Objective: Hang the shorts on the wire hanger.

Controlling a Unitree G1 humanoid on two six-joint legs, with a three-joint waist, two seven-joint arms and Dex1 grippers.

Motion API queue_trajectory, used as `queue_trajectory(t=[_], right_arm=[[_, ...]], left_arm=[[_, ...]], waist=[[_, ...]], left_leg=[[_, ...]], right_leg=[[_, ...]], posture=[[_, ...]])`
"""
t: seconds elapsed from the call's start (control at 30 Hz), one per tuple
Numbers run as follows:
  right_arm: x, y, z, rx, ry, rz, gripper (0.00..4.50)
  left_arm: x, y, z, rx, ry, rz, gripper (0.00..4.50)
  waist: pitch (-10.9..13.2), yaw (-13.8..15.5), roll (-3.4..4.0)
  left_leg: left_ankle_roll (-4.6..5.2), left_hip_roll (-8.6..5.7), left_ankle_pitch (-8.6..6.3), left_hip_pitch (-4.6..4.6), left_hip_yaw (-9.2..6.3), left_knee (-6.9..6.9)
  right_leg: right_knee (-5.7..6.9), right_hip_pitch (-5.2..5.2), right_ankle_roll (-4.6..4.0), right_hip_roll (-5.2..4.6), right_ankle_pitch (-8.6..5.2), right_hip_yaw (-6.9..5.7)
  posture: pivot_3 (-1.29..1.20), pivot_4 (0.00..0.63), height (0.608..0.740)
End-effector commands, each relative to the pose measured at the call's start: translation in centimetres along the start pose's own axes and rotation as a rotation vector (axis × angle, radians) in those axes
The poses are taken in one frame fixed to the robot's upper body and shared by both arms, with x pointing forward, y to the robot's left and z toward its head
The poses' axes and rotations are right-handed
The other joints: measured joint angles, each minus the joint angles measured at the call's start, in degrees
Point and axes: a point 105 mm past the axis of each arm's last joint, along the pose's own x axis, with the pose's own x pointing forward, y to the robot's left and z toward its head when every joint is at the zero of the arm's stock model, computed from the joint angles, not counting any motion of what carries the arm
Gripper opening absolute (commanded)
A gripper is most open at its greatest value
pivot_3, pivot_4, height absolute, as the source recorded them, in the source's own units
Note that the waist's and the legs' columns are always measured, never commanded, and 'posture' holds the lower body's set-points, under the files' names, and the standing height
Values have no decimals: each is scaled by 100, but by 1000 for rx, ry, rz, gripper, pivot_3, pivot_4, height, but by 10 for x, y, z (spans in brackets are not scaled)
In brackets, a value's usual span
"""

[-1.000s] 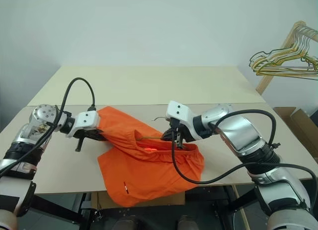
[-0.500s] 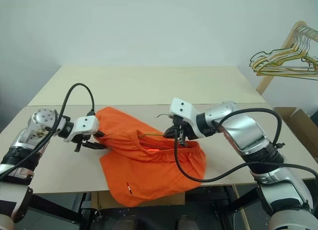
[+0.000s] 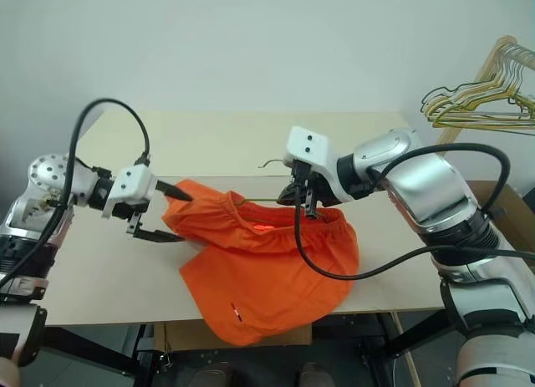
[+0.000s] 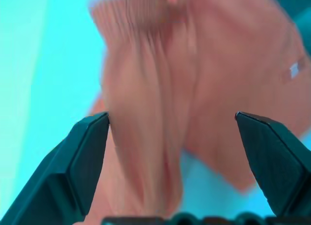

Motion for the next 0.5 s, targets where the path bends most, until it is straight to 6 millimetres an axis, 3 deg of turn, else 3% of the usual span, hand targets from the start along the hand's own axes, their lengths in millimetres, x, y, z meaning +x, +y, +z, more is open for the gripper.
queue_trajectory(t=[0.03,0.17,0.3,0.5], right_arm=[[-8,-2,15,-34,-28,-27,0],[-6,-2,19,-47,-32,-28,0],[-7,-1,22,-58,-37,-31,0],[-9,1,21,-64,-34,-30,0]], left_arm=[[6,10,23,22,-64,48,4461],[20,10,18,43,-25,12,4461],[30,14,1,44,58,-1,4461],[39,19,-7,23,70,-9,2931]], waist=[[0,-13,0],[0,-35,0],[0,-26,0],[0,-23,0]], left_leg=[[0,0,0,1,0,0],[0,1,0,2,0,0],[0,1,0,3,0,0],[0,0,0,-1,1,0]], right_leg=[[0,0,0,0,0,1],[2,-2,0,8,1,4],[2,-1,-1,9,1,3],[0,-3,0,7,0,3]], posture=[[41,0,740],[36,0,740],[29,0,740],[12,0,740]])
